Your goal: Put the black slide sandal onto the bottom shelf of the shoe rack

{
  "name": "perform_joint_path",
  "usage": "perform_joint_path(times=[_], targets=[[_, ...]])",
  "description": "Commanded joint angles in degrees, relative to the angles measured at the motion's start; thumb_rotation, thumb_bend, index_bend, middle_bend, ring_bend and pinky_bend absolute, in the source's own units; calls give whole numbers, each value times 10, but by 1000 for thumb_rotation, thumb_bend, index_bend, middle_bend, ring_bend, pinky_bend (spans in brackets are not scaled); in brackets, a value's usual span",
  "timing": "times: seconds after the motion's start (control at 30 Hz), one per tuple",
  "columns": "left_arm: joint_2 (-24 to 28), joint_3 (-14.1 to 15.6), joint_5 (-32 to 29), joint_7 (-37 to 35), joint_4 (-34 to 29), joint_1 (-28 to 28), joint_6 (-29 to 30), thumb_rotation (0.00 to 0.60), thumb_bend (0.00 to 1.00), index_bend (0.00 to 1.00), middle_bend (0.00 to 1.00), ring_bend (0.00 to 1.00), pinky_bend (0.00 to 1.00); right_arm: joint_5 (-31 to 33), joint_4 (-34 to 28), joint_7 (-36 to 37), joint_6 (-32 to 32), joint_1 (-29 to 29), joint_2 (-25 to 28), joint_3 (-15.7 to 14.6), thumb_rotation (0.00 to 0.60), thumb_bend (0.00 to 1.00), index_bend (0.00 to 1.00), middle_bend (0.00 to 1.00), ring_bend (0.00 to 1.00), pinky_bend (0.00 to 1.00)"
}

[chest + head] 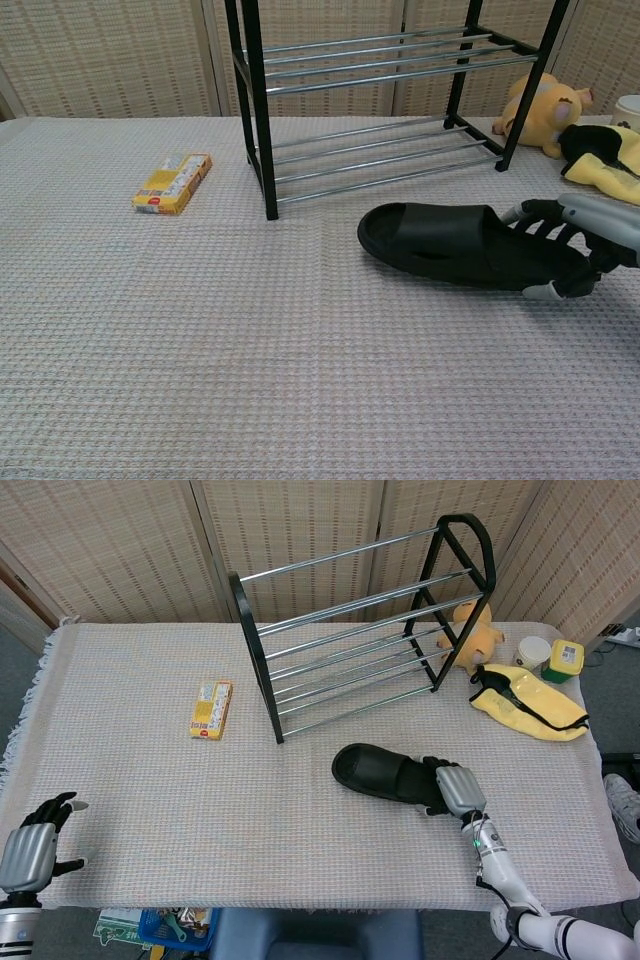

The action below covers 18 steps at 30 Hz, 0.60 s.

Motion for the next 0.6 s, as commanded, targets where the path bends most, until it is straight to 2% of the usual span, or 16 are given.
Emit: perform_joint_path(times=[0.03, 0.17, 0.37, 0.6], targets=[[1, 0, 0, 0, 0, 0, 0, 600, 174, 318, 200, 199, 310, -9, -16, 28, 13, -4, 12, 14, 600, 412, 377, 443, 286, 436], [2, 0, 4, -2, -1, -1, -1, 600, 173, 318, 200, 199, 310, 3, -31, 44, 14, 4, 24, 38, 600, 412, 377, 443, 286, 436], [2, 1, 10, -4, -3, -3, -1, 600, 174, 318, 200, 199, 311, 51, -30, 16, -4, 28, 16, 67, 600, 410, 376, 443, 286, 436], [3, 3, 15, -7, -2, -2, 0, 600, 174, 318, 199, 199, 310, 138, 18, -37, -37, 79, -22, 103, 600, 410, 376, 433, 286, 437]])
